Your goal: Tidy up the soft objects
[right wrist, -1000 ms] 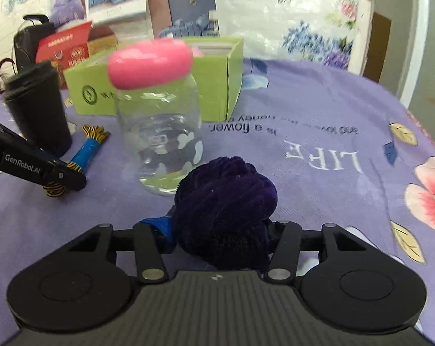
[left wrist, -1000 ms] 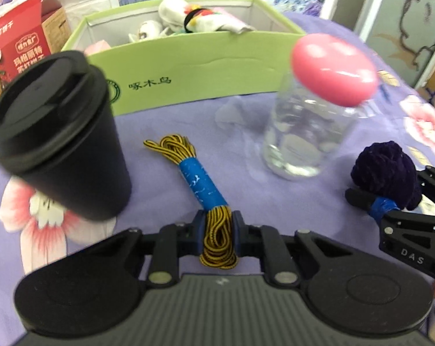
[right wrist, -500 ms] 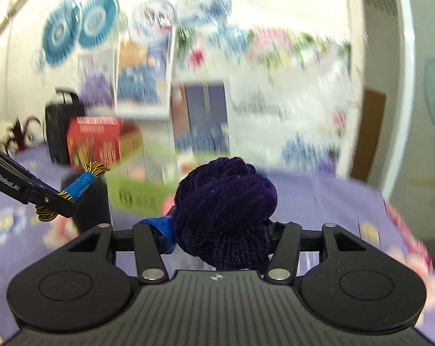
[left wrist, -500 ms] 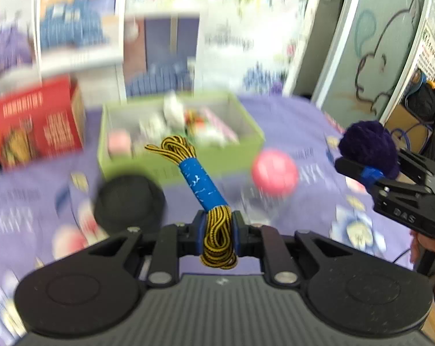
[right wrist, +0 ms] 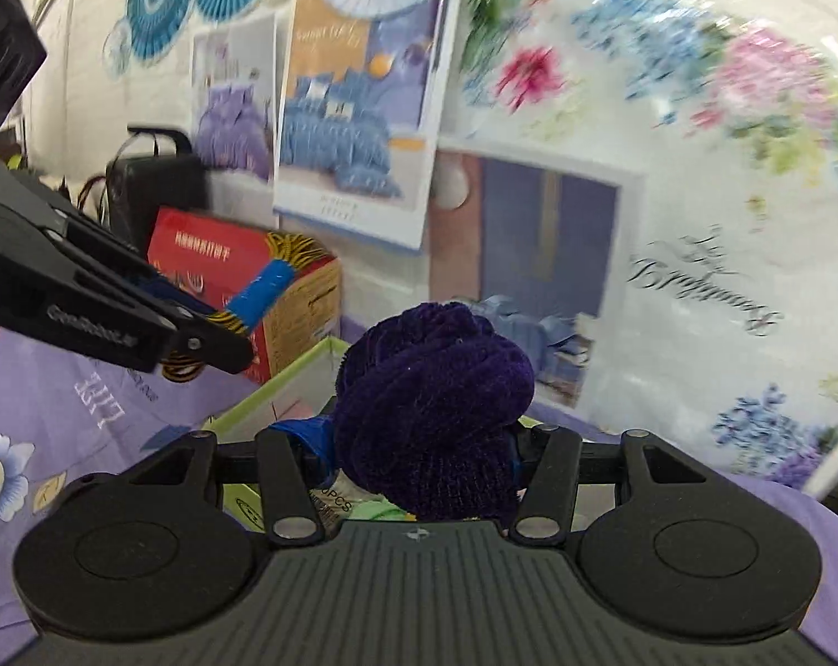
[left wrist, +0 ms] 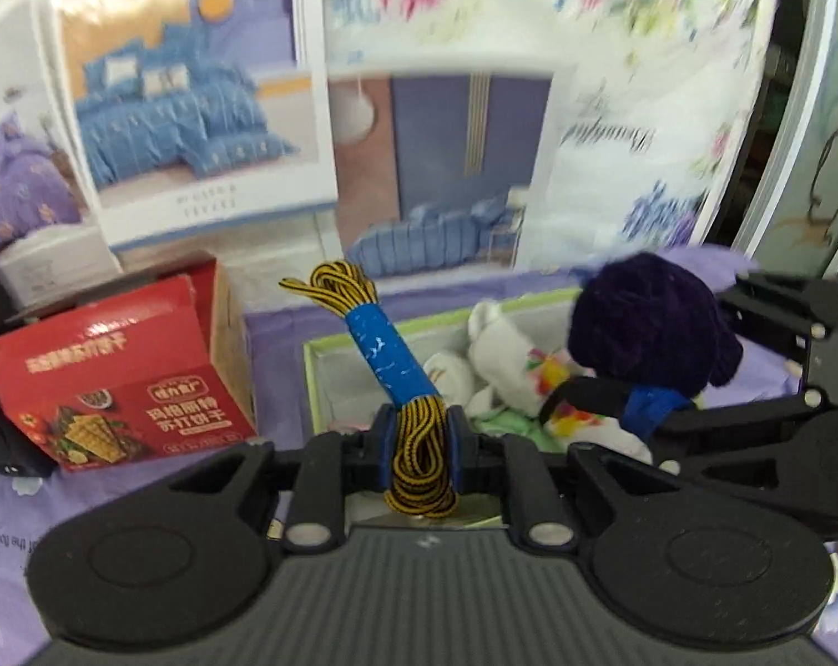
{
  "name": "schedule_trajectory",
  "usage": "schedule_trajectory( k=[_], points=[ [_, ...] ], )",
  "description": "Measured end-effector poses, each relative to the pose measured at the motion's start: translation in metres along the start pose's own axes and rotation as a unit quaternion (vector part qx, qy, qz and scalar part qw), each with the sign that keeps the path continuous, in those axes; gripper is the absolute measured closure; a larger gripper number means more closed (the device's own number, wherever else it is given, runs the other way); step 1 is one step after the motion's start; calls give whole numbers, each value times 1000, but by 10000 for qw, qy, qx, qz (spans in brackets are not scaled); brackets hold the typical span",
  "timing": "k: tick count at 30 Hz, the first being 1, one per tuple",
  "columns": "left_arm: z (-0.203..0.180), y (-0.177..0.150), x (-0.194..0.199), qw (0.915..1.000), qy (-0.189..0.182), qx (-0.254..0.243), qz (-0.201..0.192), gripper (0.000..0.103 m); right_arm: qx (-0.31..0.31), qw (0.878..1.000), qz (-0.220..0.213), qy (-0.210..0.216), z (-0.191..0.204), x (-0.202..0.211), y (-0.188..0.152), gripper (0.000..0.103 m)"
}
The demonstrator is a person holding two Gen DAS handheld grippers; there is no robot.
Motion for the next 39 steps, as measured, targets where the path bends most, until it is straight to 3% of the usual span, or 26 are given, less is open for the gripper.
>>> schedule_trajectory(
  k=[6, 7, 8, 9, 11, 20, 26, 39],
  points=[
    [11, -6, -49, 9986, 21, 159, 511, 88, -66, 9965, 572, 606, 2, -51, -1, 61],
    [14, -6, -55, 9979, 43, 242, 601, 86, -179, 9950, 649, 742, 2, -57, -1, 61],
    [17, -7, -59, 9974, 48, 300, 648, 77, -283, 9940, 724, 775, 2, -62, -2, 61],
    [20, -7, -62, 9972, 122, 346, 656, 61, -299, 9940, 773, 715, 2, -65, -3, 60],
    [25, -7, -64, 9970, 114, 449, 620, 53, -174, 9953, 806, 513, 2, -67, -6, 59],
    [22, -6, -55, 9976, 102, 470, 495, 48, -133, 9974, 684, 194, -7, -56, 0, 49],
    [8, -11, -24, 9990, 234, 316, 209, 47, -31, 9982, 586, -113, -13, -32, 7, 45],
    [-52, -29, 99, 9979, -128, -11, -642, 41, -205, 9977, 293, -571, -5, 76, 9, 40]
  ],
)
Point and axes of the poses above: each gripper's, at about its wrist camera, not at the fingertips, and x roughly against the way its jaws point, z to its left, y to its top, the point moved 4 cm from there along -x, roughly the way its jaws point, and after that the axes turned 11 degrees about x, right-handed, at the moved point
